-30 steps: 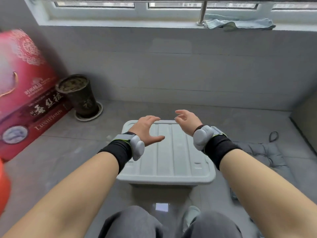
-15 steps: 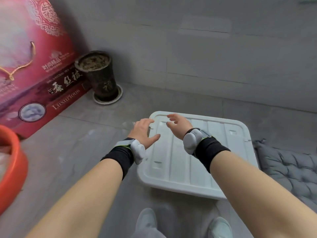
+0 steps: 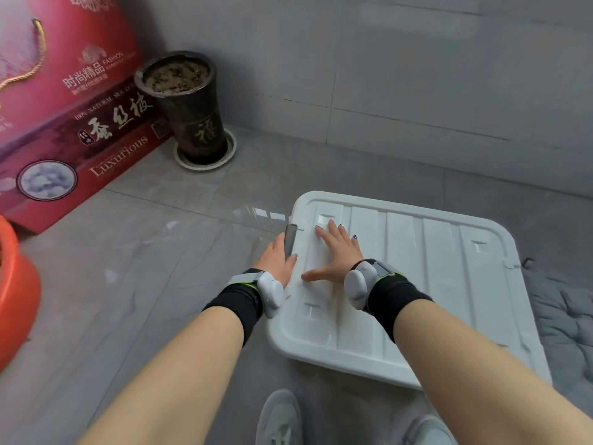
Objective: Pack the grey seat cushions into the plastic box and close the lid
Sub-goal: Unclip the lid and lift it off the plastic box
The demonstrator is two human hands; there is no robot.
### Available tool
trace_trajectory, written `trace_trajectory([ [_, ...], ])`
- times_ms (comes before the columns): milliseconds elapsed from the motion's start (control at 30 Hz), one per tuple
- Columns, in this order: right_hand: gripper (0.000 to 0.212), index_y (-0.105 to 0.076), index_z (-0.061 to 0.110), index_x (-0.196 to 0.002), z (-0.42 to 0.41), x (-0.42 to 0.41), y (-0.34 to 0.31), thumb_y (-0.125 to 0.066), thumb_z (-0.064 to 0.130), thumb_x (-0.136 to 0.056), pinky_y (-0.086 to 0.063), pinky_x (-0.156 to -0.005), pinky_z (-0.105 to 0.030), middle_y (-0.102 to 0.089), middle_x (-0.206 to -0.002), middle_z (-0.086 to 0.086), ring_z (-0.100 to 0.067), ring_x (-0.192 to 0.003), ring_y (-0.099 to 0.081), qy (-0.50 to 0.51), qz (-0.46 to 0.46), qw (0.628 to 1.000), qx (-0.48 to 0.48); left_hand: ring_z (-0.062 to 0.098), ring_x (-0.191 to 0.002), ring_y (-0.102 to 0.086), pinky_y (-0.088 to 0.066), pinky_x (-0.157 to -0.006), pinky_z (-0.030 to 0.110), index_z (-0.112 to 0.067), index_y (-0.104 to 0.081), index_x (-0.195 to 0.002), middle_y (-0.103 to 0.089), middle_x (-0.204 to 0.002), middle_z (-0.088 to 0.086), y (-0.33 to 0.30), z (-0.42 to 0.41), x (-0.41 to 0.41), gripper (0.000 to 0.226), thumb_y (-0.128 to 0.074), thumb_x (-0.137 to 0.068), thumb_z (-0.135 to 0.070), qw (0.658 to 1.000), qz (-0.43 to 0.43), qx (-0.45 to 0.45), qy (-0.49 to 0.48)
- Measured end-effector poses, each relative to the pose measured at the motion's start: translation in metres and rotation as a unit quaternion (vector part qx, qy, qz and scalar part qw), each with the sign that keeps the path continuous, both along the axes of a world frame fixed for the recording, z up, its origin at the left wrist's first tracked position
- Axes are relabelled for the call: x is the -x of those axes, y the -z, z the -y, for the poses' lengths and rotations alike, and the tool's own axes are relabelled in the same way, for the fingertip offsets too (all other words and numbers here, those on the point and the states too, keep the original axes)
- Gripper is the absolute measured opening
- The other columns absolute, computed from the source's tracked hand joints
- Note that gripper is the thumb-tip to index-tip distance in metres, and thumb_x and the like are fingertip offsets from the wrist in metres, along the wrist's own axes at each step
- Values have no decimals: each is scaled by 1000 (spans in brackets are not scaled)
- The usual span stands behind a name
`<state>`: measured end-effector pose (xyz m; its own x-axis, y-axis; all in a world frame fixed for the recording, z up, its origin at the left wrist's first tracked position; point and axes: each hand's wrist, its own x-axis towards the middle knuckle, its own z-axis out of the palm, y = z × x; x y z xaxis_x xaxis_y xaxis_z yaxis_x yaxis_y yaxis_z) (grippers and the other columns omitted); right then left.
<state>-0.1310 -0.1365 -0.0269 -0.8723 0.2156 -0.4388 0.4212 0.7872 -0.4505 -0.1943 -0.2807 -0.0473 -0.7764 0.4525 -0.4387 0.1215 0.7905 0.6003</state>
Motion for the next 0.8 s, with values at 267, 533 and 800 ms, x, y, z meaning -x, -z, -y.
trace_trajectory([
  [267,119,1,31,-151,-8,3,14,-76,56,-64,10,-119,-38,15,-160,2,-18,-148,16,-29,1,1000,-7,36,-120,-46,-39,-101,44,-8,-25,-141,-46,-132,20,12,-2,0,45,-30,-98,-17,1000,-20,14,-3],
  [533,120,2,29,-152,-10,3,15,-75,57,-64,10,-119,-39,16,-160,1,-20,-148,18,-34,-1,999,-9,39,-115,-51,-36,-84,34,-5,-37,-132,-54,-125,24,21,2,3,36,-25,-100,-14,998,-10,2,-66],
  [800,120,3,30,-151,-11,3,17,-74,59,-64,11,-119,-38,16,-160,1,-19,-148,18,-36,-13,999,-5,37,-107,-54,-34,-77,27,2,-54,-112,-58,-127,23,26,11,12,32,-29,-102,-15,991,61,10,-117],
])
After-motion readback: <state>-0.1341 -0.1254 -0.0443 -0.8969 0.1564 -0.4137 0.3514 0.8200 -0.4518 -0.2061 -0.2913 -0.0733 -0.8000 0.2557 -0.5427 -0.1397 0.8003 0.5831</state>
